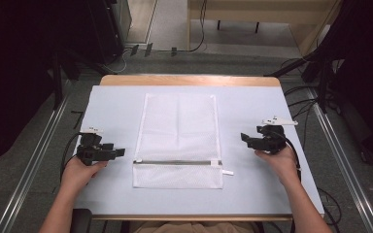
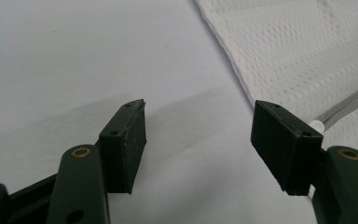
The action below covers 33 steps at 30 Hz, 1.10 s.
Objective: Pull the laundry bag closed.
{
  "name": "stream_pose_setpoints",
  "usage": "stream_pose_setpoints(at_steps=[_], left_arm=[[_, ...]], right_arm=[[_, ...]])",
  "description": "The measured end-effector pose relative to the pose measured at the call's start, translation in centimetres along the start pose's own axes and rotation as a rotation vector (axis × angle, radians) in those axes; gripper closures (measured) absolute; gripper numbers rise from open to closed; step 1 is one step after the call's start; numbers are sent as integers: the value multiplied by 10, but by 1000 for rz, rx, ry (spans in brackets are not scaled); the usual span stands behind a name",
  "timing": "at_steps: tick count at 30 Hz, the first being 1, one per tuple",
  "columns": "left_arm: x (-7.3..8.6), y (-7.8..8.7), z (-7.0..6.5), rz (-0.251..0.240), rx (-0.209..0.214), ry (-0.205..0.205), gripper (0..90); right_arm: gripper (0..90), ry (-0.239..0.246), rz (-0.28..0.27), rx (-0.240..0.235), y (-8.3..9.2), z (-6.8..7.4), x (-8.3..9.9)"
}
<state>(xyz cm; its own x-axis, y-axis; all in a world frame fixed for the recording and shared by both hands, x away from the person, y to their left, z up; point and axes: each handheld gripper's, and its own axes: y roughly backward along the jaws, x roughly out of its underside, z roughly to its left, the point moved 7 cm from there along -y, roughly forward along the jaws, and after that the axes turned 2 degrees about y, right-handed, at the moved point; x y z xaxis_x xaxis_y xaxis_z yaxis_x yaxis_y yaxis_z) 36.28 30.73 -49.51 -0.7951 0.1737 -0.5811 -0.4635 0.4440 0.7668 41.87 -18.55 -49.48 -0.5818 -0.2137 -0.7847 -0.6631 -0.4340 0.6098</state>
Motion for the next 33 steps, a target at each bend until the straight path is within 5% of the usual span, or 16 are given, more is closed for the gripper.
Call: stream_pose_setpoints(at_steps=[33], left_arm=[[1, -2, -1, 14, -3, -7, 358]], right_arm=[[338, 47, 81, 35, -6, 1, 9]])
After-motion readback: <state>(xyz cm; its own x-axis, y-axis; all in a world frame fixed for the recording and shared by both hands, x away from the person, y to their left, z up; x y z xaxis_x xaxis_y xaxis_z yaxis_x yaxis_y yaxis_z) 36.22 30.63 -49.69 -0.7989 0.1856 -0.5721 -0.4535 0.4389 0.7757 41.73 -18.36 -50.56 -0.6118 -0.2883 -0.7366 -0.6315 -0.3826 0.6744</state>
